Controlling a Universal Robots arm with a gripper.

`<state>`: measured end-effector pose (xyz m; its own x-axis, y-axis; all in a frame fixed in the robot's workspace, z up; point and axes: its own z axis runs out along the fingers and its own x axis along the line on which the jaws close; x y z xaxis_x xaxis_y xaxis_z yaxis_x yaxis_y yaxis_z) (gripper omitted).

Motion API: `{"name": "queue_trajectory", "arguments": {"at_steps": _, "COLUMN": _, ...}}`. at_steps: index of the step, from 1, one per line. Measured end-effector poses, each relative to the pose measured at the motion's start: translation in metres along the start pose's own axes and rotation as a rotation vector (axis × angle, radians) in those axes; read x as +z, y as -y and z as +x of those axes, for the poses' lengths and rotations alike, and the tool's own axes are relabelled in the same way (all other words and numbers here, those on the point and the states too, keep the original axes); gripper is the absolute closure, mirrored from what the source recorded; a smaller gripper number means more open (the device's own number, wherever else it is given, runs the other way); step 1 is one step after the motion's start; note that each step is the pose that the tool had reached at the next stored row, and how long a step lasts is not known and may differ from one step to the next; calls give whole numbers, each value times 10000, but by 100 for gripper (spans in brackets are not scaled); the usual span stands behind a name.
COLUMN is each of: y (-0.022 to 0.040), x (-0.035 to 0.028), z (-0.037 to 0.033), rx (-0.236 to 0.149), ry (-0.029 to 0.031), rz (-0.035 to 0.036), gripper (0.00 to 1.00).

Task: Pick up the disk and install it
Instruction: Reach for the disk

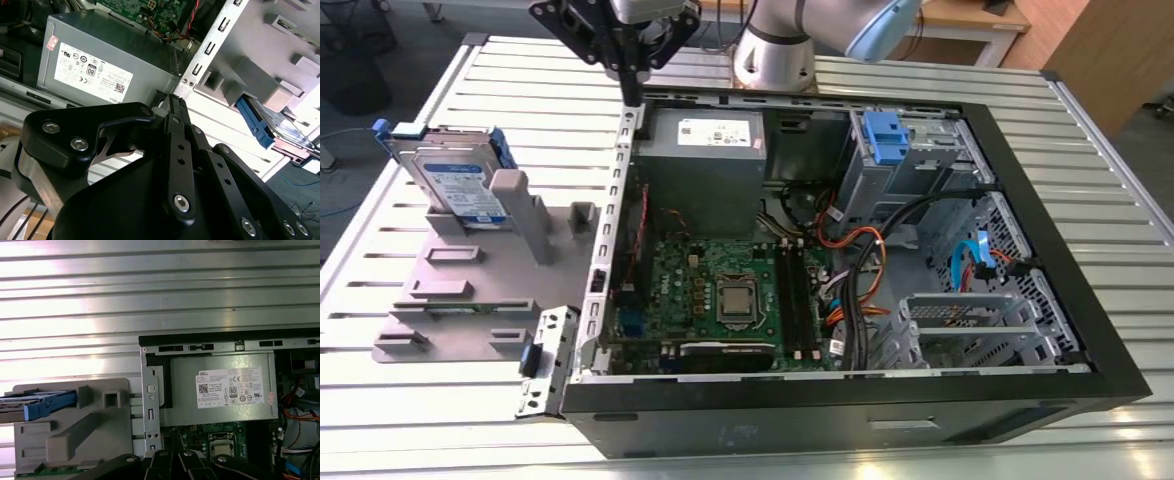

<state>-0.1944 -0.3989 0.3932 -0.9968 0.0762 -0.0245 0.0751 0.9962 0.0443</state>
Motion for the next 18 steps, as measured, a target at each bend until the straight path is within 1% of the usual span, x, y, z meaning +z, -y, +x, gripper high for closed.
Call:
{"name": "queue_trajectory", "arguments": {"at_steps": 11, "y": 2, "x": -1, "z": 27, "rx": -1, "ry": 0, "rz": 0, "gripper": 89}}
{"name": "queue_trajectory", "arguments": {"at_steps": 13, "y": 5, "x": -2, "z": 63, "rx": 0, "ry": 0, "rz": 0, "gripper": 89}}
{"name": "queue_trajectory", "arguments": {"at_steps": 18, "y": 5, "x": -2, "z": 73, "rx": 1, "ry": 0, "rz": 0, "gripper": 89}}
